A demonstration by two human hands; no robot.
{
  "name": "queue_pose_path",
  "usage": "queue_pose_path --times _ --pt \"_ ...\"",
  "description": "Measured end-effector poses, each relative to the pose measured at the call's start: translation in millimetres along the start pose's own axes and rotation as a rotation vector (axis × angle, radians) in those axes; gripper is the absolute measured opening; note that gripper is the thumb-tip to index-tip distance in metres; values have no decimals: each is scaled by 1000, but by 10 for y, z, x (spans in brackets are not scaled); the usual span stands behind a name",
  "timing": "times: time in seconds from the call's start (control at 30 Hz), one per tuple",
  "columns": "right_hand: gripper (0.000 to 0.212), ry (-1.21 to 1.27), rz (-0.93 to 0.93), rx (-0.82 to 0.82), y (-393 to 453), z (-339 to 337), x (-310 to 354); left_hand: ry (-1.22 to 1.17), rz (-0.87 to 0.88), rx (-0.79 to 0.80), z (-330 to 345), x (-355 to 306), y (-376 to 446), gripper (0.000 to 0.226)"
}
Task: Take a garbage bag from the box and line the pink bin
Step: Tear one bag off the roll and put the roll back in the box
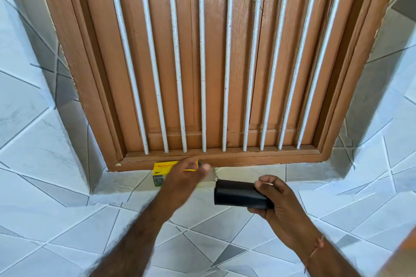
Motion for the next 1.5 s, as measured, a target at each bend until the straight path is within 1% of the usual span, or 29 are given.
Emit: queue_pose_path --times 0.03,0.07,0.1,0.13,0.17,0.23,0.3,0.37,0.4,0.47,0.53,0.6,0.67,0.77,0.83,0.9,1.0,1.03,1.1,1.2,1.27,1.3,1.37,1.4,1.5 --pt "51 -53 3 32 13 58 1 -32 28 175 158 -120 -116 70" --pt "68 -98 5 62 22 124 8 -29 57 297 259 -207 -221 75" --pt "80 -129 3 92 22 184 14 -17 78 366 311 -267 -306 74" --pt "84 -146 -6 120 21 240 32 -9 90 382 306 -286 -353 68" --pt "84 -143 -16 137 21 282 48 -16 100 361 270 -303 -389 61" --pt "76 -28 -25 138 16 340 49 -26 134 251 165 -329 -447 46" --pt "67 183 2 106 7 376 -50 4 229 44 62 -382 -522 38" --pt "59 355 65 115 -44 471 -229 112 353 -203 -9 -445 -635 43" --pt "51 417 105 138 -97 543 -318 171 405 -286 6 -458 -694 46" --pt "30 486 181 172 -214 686 -448 277 465 -362 98 -461 -785 49" --pt "30 520 236 158 -265 762 -509 344 503 -363 210 -416 -854 51" --pt "39 530 242 121 -248 757 -509 333 475 -280 274 -381 -896 51" --pt "47 495 224 95 -207 686 -502 234 418 -193 260 -352 -884 46" --pt "38 402 185 89 -177 574 -491 140 313 -119 158 -337 -820 29" --pt "37 356 169 79 -174 530 -482 135 257 -28 156 -325 -780 28" --pt "41 322 163 58 -167 510 -478 151 213 15 171 -301 -742 23" --pt "45 319 160 49 -173 514 -461 166 187 -10 194 -289 -682 8" --pt "44 332 169 49 -171 513 -465 171 182 -29 197 -287 -662 8" --pt "43 375 206 52 -175 516 -475 163 157 -76 196 -291 -617 15" --pt "39 493 316 57 -201 529 -507 71 39 -129 196 -263 -541 19" --pt "40 556 346 41 -203 526 -511 -2 -27 -163 189 -241 -499 19" --pt "46 570 347 20 -196 509 -513 -23 -41 -171 186 -236 -474 19" --pt "63 581 339 -32 -174 444 -514 -61 -56 -183 143 -228 -435 19" --pt "64 587 338 -44 -172 419 -501 -90 -67 -195 105 -217 -407 19" --pt "40 587 339 -57 -171 337 -449 -150 -118 -251 -86 -177 -331 19"
Point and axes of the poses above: each hand's wrist, its own y-axis towards the middle knuckle, its own z-axis out of the palm, x = y × z, the point moved 6 cm from there along y, towards the middle knuckle, and after that the axes turned 11 degrees about y, right-handed, at the moved point
